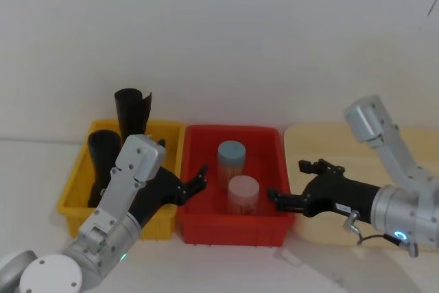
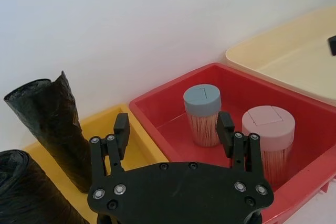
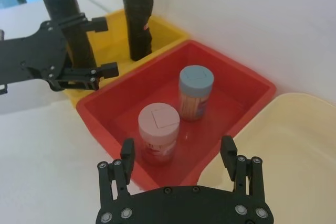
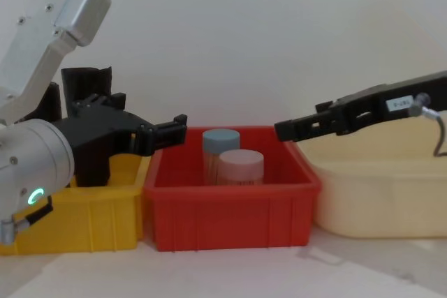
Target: Pick up the garbage bag with the one hand and transfer it to the other hand.
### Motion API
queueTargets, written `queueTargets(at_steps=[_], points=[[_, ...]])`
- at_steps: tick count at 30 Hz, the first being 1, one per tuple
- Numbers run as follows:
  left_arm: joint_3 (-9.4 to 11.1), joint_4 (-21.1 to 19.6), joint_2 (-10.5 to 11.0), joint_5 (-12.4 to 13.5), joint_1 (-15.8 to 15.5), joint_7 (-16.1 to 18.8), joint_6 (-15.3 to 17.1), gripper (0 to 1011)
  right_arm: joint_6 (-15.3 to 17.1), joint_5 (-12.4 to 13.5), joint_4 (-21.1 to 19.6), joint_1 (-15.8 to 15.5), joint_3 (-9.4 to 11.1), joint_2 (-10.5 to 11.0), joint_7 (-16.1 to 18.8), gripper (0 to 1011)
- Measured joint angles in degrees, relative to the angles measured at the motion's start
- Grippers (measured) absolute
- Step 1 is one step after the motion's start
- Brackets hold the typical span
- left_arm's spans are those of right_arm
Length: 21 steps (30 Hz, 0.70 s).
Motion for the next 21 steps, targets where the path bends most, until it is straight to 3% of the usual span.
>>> queueTargets(at_steps=[11,21], points=[[0.0,0.0,0.0,0.0,0.0,0.0,0.0,1000,-0.04,-1.6,5.92,5.92,-4.64,-1.39,3.6,1001],[0.0,0.0,0.0,0.0,0.0,0.0,0.0,1000,-0.94,-2.56,10.29,9.33,-7.79,-2.88,5.69,1001]])
